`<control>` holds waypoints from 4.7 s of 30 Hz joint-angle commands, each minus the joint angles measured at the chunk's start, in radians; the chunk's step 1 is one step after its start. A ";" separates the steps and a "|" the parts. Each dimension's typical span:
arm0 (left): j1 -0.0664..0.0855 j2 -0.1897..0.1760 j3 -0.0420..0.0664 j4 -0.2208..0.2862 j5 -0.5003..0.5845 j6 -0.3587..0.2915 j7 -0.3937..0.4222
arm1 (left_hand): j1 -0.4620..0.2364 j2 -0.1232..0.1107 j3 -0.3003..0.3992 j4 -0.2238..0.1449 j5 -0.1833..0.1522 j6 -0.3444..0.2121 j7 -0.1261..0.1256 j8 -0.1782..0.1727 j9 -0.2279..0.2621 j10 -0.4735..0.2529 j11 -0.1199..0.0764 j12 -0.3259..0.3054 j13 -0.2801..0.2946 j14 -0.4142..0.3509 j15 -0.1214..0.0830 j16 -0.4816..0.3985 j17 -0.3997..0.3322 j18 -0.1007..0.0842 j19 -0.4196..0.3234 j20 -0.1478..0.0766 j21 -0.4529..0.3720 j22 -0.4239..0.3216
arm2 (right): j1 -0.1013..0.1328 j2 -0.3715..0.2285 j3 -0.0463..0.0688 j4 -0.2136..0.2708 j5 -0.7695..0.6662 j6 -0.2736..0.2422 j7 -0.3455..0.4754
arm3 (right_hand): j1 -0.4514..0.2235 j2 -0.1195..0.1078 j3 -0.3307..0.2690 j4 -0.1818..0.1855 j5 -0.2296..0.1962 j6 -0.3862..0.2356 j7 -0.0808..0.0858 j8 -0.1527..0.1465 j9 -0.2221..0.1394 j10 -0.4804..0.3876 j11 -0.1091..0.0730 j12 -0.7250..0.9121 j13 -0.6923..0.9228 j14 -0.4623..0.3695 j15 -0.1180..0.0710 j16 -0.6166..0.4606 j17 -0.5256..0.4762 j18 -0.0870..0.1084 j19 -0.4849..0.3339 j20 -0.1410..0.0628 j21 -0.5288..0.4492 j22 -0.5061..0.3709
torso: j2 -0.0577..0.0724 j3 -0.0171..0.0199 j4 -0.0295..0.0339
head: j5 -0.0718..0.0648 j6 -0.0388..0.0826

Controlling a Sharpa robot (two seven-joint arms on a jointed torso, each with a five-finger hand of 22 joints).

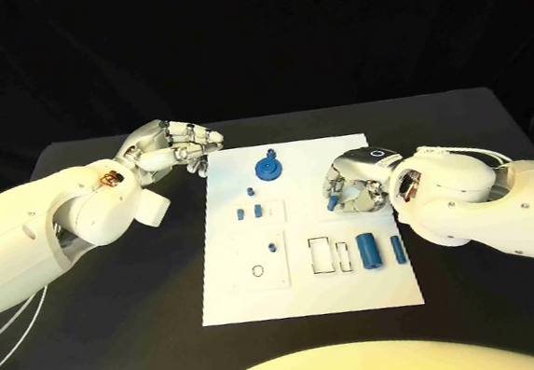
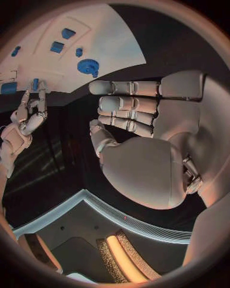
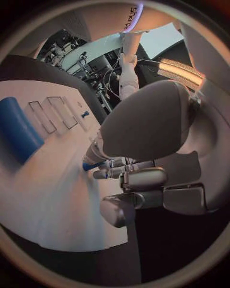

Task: Assemble the parts on the task board

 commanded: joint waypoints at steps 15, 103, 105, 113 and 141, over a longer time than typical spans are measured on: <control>0.001 0.002 0.001 0.000 0.009 0.018 0.001 | -0.011 0.003 0.005 0.005 0.004 -0.010 0.000 0.005 0.001 -0.005 -0.002 0.005 -0.001 0.009 0.001 0.006 0.002 0.015 -0.006 0.000 0.007 0.001 | -0.005 0.008 -0.001 -0.002 0.011 -0.009 0.014 | -0.026 -0.020 0.082 -0.003 0.008 0.047 0.008 0.010 0.006 0.063 -0.004 -0.045 0.001 0.058 -0.009 0.008 0.008 -0.011 0.010 -0.004 0.021 0.024 | -0.001 -0.0006 -0.0005 | -0.002 -0.005; 0.000 0.011 0.000 -0.002 0.008 0.022 -0.004 | -0.004 0.007 0.017 -0.004 0.005 -0.013 -0.001 0.013 0.005 -0.009 -0.003 0.012 -0.002 0.006 0.000 0.007 -0.001 0.016 -0.007 -0.001 0.012 0.005 | -0.134 0.232 -0.020 0.059 -0.028 -0.109 0.028 | -0.059 0.007 0.243 -0.056 0.038 0.078 -0.007 0.095 0.089 0.184 -0.026 -0.108 0.016 0.062 -0.027 0.022 0.030 -0.018 0.020 -0.021 0.058 0.079 | -0.001 -0.0004 -0.0014 | 0.068 -0.022; 0.000 0.011 0.000 -0.002 0.008 0.022 -0.004 | -0.004 0.007 0.017 -0.004 0.005 -0.013 -0.001 0.013 0.005 -0.009 -0.003 0.012 -0.002 0.006 0.000 0.007 -0.001 0.016 -0.007 -0.001 0.012 0.005 | -0.134 0.233 -0.021 0.056 -0.032 -0.105 0.021 | -0.059 0.007 0.243 -0.056 0.038 0.078 -0.007 0.095 0.089 0.184 -0.026 -0.108 0.016 0.062 -0.027 0.022 0.030 -0.018 0.020 -0.021 0.058 0.079 | -0.001 -0.0004 -0.0009 | 0.068 -0.022; 0.000 0.011 0.000 -0.002 0.008 0.021 -0.004 | -0.005 0.006 0.018 -0.005 0.004 -0.013 -0.001 0.015 0.006 -0.010 -0.003 0.014 -0.002 0.006 0.000 0.008 -0.001 0.016 -0.008 -0.001 0.014 0.006 | -0.138 0.244 -0.023 0.047 -0.059 -0.111 -0.012 | -0.060 0.007 0.244 -0.057 0.038 0.077 -0.007 0.095 0.090 0.184 -0.025 -0.109 0.016 0.062 -0.027 0.022 0.030 -0.018 0.020 -0.021 0.058 0.080 | -0.001 -0.0006 -0.0010 | 0.067 -0.021; 0.000 0.010 0.000 -0.001 0.008 0.023 -0.007 | -0.007 0.006 0.019 -0.005 0.004 -0.014 -0.001 0.017 0.006 -0.011 -0.003 0.016 -0.002 0.006 0.000 0.008 -0.001 0.016 -0.009 -0.001 0.015 0.006 | -0.145 0.262 -0.029 0.044 -0.072 -0.095 -0.017 | -0.132 -0.078 0.224 -0.054 0.038 -0.063 0.001 0.023 0.072 0.101 -0.006 -0.138 0.011 0.058 -0.010 0.017 0.017 -0.012 0.004 -0.006 0.019 0.063 | -0.001 -0.0007 -0.0011 | 0.064 -0.015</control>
